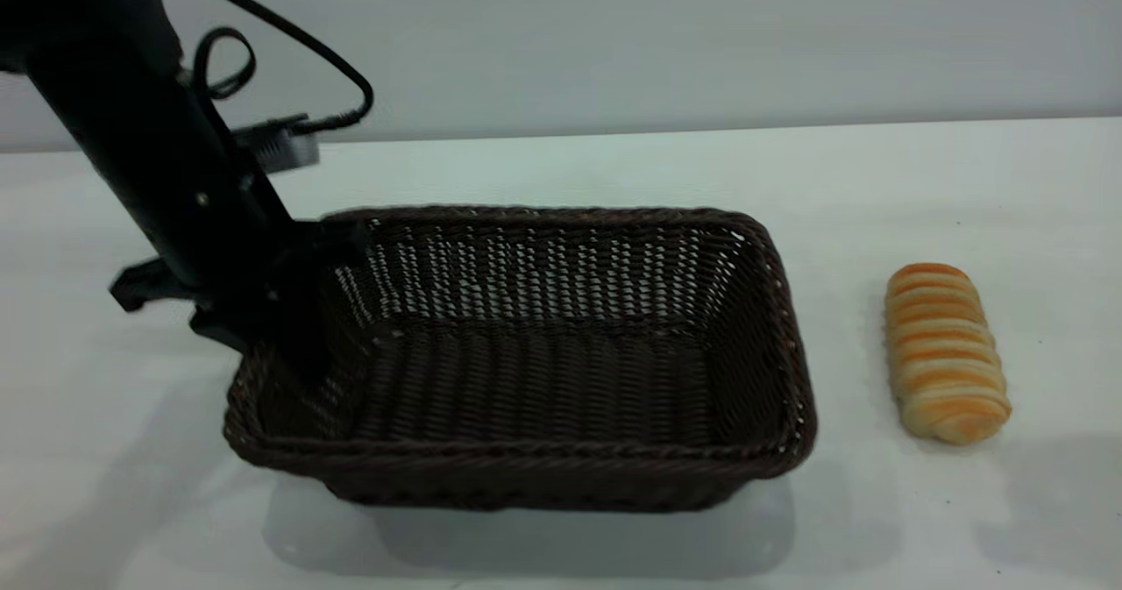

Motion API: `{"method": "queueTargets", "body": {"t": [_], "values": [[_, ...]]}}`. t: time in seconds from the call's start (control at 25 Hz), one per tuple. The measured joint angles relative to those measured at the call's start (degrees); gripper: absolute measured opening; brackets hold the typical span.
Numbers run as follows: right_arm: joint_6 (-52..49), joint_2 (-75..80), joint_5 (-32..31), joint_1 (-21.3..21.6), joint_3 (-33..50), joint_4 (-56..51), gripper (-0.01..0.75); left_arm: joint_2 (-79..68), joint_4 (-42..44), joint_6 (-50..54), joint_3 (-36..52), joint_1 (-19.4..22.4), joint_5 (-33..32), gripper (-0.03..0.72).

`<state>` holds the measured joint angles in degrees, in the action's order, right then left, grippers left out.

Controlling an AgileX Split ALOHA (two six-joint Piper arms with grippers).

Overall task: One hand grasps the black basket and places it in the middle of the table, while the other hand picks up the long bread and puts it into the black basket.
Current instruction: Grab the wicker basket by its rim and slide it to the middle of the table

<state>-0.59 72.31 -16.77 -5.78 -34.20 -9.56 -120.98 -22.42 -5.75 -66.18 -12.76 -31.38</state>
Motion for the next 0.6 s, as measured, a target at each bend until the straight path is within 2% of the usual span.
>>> {"method": "queueTargets", "body": {"t": [0.08,0.12,0.36,0.44,0.52,0.6], "values": [[0.59,3.16,2.23,0.0,-0.06,-0.11,0.491,-0.3,-0.7,-1.26,0.0,0.0,0.07,0.17],[0.97,4.74,3.4,0.0,-0.13,-0.16,0.491,-0.3,-0.75,-1.62,0.0,0.0,0.31,0.209],[2.65,11.46,9.2,0.0,-0.13,-0.28,0.537,-0.3,-0.91,-1.96,-1.92,0.0,-0.69,0.559],[2.8,13.49,11.68,0.0,-0.19,-0.28,0.574,-0.3,-0.91,-1.96,-3.18,0.0,-1.86,0.637],[2.85,15.39,14.24,0.0,-0.19,-0.28,0.601,-0.3,-0.85,-2.63,-4.74,0.0,-3.31,0.667],[2.85,17.75,16.77,0.0,-0.24,-0.28,0.613,-0.15,-0.74,-4.53,-5.9,0.0,-4.34,0.666]]}}
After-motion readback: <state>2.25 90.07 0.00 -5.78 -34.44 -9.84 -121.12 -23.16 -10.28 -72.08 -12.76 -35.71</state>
